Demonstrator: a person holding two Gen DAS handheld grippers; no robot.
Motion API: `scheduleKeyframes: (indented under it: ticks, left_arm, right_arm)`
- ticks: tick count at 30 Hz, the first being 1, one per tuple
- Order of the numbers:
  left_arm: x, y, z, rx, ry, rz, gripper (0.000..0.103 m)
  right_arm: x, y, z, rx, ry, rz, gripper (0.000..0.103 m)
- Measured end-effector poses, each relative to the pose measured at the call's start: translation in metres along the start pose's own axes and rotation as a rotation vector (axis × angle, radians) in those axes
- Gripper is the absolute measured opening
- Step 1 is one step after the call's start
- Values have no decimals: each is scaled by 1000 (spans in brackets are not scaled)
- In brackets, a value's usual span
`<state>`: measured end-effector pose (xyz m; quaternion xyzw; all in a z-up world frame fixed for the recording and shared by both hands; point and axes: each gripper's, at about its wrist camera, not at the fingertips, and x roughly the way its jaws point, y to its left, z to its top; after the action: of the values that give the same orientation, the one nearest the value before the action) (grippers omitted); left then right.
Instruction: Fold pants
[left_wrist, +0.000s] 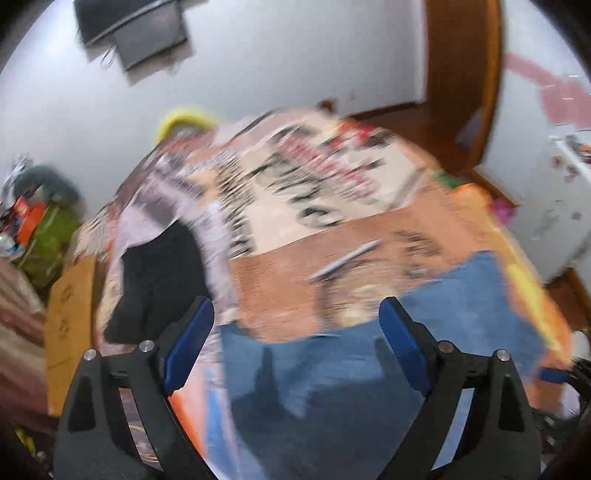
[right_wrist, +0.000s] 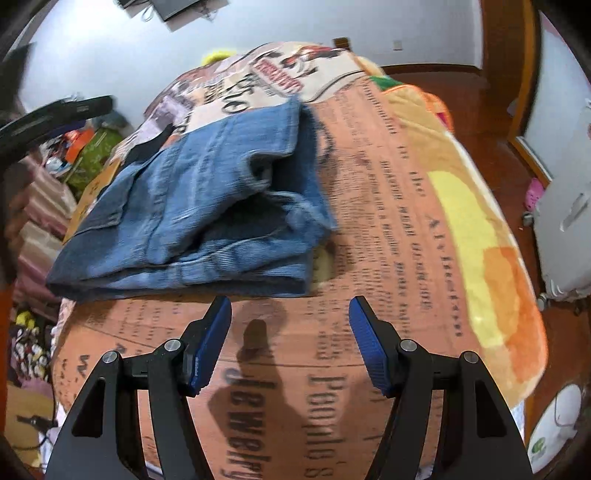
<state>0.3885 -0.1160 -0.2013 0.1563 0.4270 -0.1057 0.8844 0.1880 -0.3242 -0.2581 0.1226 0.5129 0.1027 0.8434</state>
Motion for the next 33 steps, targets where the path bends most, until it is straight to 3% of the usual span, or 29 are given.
scheduleKeyframes:
  ticks: [4, 8, 11, 13, 21, 33]
  left_arm:
    - [60, 31, -4, -25, 144, 34, 91]
    - [119, 48, -27, 24, 280, 82, 91]
    - [129, 62, -46, -24, 283, 13, 93]
    - [124, 71, -55, -61, 255, 14, 97]
    - [90, 96, -102, -173, 258, -35, 97]
    - [-14, 83, -176, -300, 202, -90, 97]
  right_arm:
    - [14, 19, 4, -55, 32, 16, 62]
    - [30, 31, 13, -83, 57, 25, 62]
    - [38, 40, 23, -115, 58, 2, 65]
    - [42, 42, 32, -138, 54, -16, 65]
    - [48, 39, 64, -128, 6, -108, 65]
    - [-15, 43, 56, -107, -147, -103, 65]
